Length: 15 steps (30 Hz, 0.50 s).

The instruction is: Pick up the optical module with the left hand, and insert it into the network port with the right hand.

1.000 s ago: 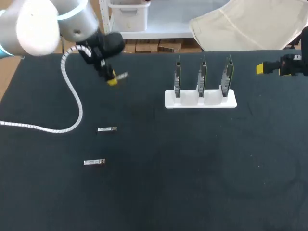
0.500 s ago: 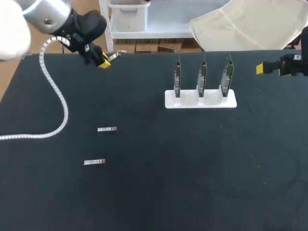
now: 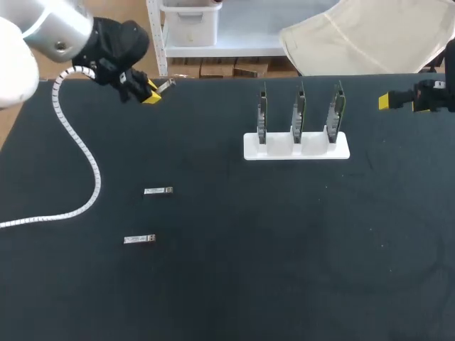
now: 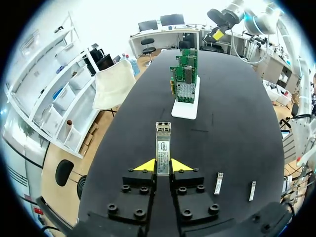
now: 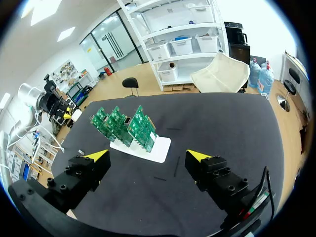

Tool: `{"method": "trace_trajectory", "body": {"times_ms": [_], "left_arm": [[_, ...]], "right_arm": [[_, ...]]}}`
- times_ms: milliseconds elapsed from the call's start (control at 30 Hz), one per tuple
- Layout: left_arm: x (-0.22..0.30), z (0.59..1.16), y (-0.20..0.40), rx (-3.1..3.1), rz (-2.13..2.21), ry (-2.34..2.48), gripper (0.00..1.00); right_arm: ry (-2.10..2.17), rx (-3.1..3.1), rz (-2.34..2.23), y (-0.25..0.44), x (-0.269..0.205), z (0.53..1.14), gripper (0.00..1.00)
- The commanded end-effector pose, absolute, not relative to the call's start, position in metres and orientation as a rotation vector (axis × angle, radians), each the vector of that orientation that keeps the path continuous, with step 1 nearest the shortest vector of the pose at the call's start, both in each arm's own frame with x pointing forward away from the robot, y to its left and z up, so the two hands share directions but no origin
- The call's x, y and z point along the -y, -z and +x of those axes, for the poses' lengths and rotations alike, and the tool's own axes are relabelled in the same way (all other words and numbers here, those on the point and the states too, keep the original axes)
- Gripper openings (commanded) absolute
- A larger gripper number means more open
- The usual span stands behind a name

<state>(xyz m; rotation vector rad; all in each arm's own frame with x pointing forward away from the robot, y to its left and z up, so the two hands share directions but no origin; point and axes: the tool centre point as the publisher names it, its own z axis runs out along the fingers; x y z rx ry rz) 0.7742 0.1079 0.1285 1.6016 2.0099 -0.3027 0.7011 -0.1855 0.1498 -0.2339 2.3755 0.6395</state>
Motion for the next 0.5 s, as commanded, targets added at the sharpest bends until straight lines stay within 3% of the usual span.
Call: {"method": "trace_trajectory", "body": {"times_ms": [33, 500], "left_arm": [[-0.103, 0.776, -0.130, -1.988, 1.607, 0.314, 0.00], [-0.034, 0.801, -0.185, -1.733, 1.598, 0.388, 0.00]], "right_arm": [[-0.633, -2.377, -0.230, -0.151, 0.185, 0.700, 1.00], [-0.633, -2.377, -0.230, -0.151, 0.185, 0.700, 1.00]]}}
